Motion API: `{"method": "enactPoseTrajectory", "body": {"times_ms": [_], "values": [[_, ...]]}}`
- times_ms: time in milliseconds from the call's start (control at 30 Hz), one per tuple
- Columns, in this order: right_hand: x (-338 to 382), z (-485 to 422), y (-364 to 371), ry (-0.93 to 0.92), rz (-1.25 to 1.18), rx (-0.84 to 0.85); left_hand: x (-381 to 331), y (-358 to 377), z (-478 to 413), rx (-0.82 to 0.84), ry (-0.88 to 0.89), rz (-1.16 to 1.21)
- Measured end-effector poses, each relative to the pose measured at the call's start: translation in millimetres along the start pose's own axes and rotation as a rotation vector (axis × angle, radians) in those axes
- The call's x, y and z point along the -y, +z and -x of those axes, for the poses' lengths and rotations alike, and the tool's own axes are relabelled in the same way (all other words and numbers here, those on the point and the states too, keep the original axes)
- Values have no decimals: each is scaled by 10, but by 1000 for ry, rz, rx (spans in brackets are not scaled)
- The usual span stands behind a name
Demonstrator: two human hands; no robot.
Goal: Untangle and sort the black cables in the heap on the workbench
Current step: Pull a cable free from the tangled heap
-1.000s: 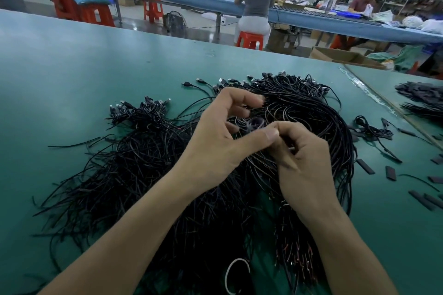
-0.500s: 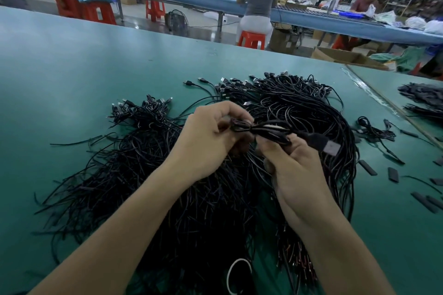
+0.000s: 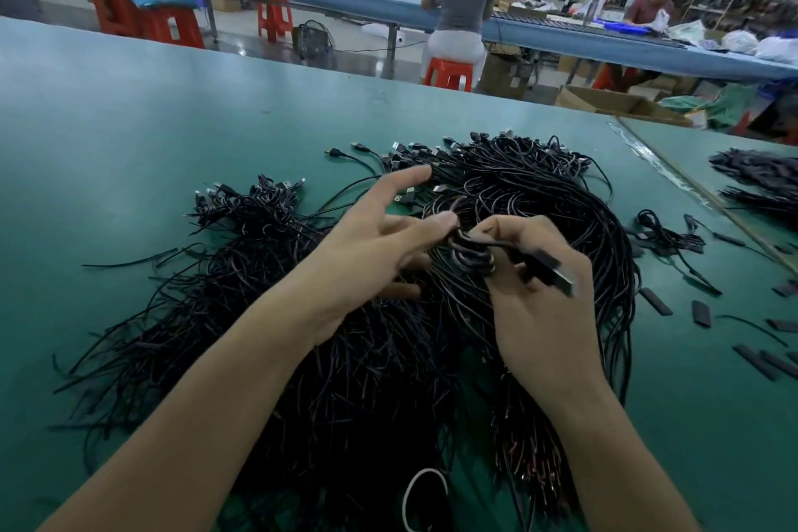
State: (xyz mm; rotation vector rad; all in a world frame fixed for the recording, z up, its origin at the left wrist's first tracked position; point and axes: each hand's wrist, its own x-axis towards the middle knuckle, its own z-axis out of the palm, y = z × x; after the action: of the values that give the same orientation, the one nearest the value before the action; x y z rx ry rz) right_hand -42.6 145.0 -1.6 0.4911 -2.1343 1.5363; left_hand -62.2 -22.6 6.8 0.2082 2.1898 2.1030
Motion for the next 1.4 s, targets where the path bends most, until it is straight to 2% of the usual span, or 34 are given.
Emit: {"method": "enactPoseTrajectory", "body": {"times_ms": [67, 100, 167, 200, 267, 433, 500, 533, 600, 667, 733, 800, 900, 1033, 1167, 1300, 1333, 1400], "values": [[-19, 3, -13, -75, 153, -23, 29, 10, -22, -160, 198, -243], [-17, 0, -17, -90, 179, -19, 5, 13, -13, -187, 318, -301], [-13, -9, -18, -80, 193, -3, -25, 27, 9, -90, 508, -293], [-23, -4, -21, -48, 186, -2, -31, 38, 30, -27, 540, -287], [-22, -12, -30, 60, 144, 15, -42, 44, 62, 46, 532, -295], [0, -16, -50, 411, -187, 212, 58, -18, 2, 14, 534, -498], [-40, -23, -85, 508, -142, 249, 129, -32, -46, -13, 463, -479], [-90, -27, -118, 517, -43, 248, 171, -52, -78, -45, 394, -434], [-204, -40, -219, 441, 268, 198, 264, -169, -165, -197, 238, -302], [-304, -46, -320, 361, 618, 135, 372, -373, -255, -435, 112, -154], [-385, -34, -370, 412, 854, 154, 487, -559, -312, -629, 56, -89], [-428, -22, -368, 479, 959, 208, 602, -673, -366, -735, 42, -101], [-439, 3, -329, 462, 982, 209, 682, -745, -417, -753, 21, -6], [-447, 17, -291, 413, 997, 152, 612, -692, -357, -712, 57, -348], [-439, 24, -263, 359, 913, 114, 558, -564, -300, -607, 143, -433], [-417, 36, -247, 314, 961, 86, 487, -487, -241, -675, 162, -830], [-414, 38, -245, 299, 974, 72, 467, -464, -229, -689, 171, -880], [-404, 27, -228, 255, 945, 45, 409, -414, -202, -673, 220, -831]]}}
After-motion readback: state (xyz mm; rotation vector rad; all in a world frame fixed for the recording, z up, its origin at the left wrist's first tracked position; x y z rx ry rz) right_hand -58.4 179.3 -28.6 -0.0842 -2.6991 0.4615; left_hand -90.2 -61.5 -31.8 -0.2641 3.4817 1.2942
